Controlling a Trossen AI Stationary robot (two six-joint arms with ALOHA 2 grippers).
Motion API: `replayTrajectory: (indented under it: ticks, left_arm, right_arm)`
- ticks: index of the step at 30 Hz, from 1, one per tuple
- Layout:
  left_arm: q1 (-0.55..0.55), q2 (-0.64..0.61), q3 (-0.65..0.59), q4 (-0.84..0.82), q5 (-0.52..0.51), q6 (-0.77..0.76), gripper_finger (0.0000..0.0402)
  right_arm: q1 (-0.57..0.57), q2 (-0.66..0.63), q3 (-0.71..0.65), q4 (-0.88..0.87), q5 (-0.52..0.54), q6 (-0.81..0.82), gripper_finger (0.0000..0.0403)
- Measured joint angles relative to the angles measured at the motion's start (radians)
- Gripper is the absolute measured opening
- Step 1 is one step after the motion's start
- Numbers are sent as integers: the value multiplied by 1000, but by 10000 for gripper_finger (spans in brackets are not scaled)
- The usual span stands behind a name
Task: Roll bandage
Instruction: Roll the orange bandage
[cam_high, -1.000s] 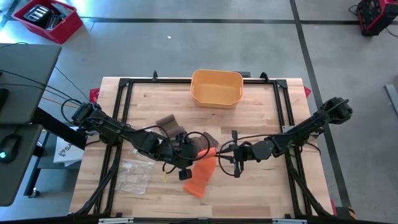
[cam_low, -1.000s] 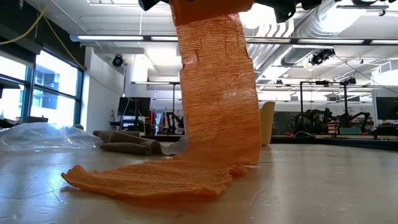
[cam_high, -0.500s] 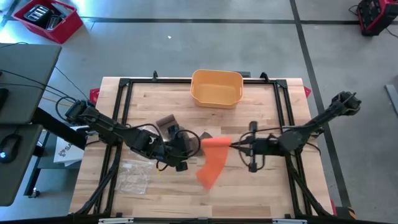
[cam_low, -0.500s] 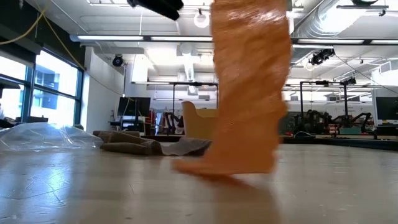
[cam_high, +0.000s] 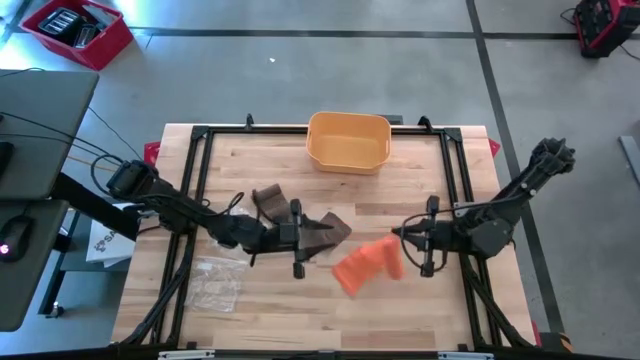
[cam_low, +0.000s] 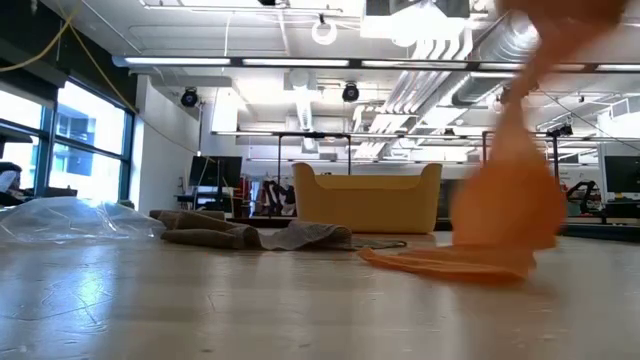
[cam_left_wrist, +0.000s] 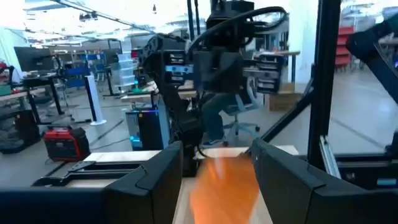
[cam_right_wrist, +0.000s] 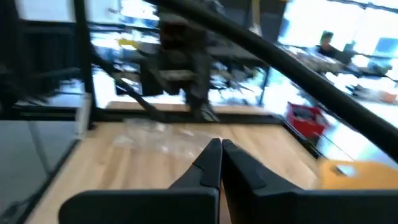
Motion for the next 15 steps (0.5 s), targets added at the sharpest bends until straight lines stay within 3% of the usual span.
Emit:
replayTrajectory:
  ticks: [8,15]
  left_arm:
    - [-5,2,-1,-93,-22,-57,188]
    - [0,2,-1,-170,-22,-135,188]
  right_arm:
    - [-75,-11,-190,-180,0,460,1]
    - [-166,-11,-149,-184,-337,258,0]
